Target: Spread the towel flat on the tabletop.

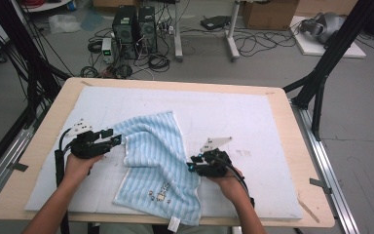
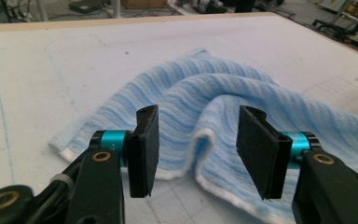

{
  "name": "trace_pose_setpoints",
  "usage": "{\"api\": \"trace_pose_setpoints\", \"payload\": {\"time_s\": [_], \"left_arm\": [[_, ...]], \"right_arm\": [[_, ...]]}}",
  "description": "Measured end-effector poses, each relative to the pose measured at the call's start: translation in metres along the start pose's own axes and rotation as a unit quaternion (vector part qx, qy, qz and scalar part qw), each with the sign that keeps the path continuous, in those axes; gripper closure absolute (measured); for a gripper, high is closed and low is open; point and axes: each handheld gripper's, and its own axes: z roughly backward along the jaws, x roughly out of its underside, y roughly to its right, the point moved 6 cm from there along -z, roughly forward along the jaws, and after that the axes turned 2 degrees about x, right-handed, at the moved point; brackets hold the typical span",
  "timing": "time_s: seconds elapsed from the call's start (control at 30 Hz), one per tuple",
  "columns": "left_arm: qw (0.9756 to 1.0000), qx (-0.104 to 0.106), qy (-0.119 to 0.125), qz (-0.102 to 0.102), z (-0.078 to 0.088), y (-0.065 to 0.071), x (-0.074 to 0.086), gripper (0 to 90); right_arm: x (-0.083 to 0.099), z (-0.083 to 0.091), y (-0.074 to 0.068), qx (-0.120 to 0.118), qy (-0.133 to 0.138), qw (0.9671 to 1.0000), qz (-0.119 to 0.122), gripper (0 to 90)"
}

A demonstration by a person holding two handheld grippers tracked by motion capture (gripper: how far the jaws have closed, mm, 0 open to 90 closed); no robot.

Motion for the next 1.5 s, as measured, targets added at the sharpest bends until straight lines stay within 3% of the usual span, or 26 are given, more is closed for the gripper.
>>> {"api": "trace_pose_setpoints", "payload": {"time_s": [0.13, 0.2, 0.33, 0.43, 0.53, 0.6, 0.63, 0.67, 0.8, 0.93, 1.03, 1.13, 1.23, 1.33, 1.5], "left_arm": [[1.0, 0.002, -0.003, 0.009, -0.004, -0.004, -0.001, 45.8], [0.9999, 0.003, -0.004, 0.01, -0.006, -0.005, -0.001, 45.4], [0.9998, 0.005, -0.014, 0.014, -0.008, -0.006, 0.002, 44.5], [0.9997, 0.005, -0.018, 0.013, -0.008, -0.006, 0.003, 44.4], [0.9997, 0.006, -0.02, 0.013, -0.008, -0.006, 0.004, 44.4], [0.9997, 0.006, -0.021, 0.015, -0.009, -0.006, 0.004, 44.4], [0.9996, 0.006, -0.021, 0.015, -0.009, -0.006, 0.004, 44.4], [0.9997, 0.006, -0.021, 0.015, -0.009, -0.006, 0.004, 44.4], [0.9996, 0.009, -0.023, 0.016, -0.01, -0.005, 0.005, 44.5], [0.9995, 0.009, -0.026, 0.015, -0.011, -0.005, 0.005, 44.5], [0.9995, 0.009, -0.027, 0.015, -0.012, -0.005, 0.006, 44.4], [0.9994, 0.011, -0.028, 0.016, -0.014, -0.005, 0.006, 44.4], [0.9994, 0.01, -0.028, 0.017, -0.016, -0.004, 0.006, 44.4], [0.9995, 0.011, -0.026, 0.016, -0.017, -0.003, 0.006, 44.3], [0.9994, 0.013, -0.024, 0.02, -0.016, -0.005, 0.006, 44.3]], "right_arm": [[-0.023, -0.017, 0.029, 0.056, 0.034, 0.9977, -0.021, 54.6], [-0.035, -0.028, 0.042, 0.065, 0.046, 0.9963, -0.032, 54.6], [-0.055, -0.057, 0.06, 0.089, 0.029, 0.9946, -0.044, 50.8], [-0.064, -0.079, 0.065, 0.098, 0.015, 0.9934, -0.057, 49.5], [-0.068, -0.096, 0.062, 0.097, -0.001, 0.9941, -0.049, 56.4], [-0.068, -0.103, 0.056, 0.101, -0.018, 0.9943, -0.03, 72.1], [-0.068, -0.103, 0.054, 0.091, -0.018, 0.9953, -0.028, 81.2], [-0.068, -0.101, 0.053, 0.09, -0.025, 0.9954, -0.024, 83.5], [-0.061, -0.086, 0.056, 0.107, -0.045, 0.9931, -0.01, 84.7], [-0.042, -0.056, 0.069, 0.122, -0.036, 0.9912, -0.037, 84.6], [-0.022, -0.036, 0.077, 0.138, -0.054, 0.988, -0.044, 83.9], [-0.014, -0.022, 0.082, 0.139, -0.043, 0.9875, -0.06, 76.0], [-0.02, -0.016, 0.089, 0.145, -0.004, 0.9861, -0.08, 67.3], [-0.03, -0.02, 0.1, 0.169, 0.009, 0.9808, -0.097, 55.6], [-0.048, -0.029, 0.115, 0.197, 0.033, 0.9729, -0.116, 51.1]]}}
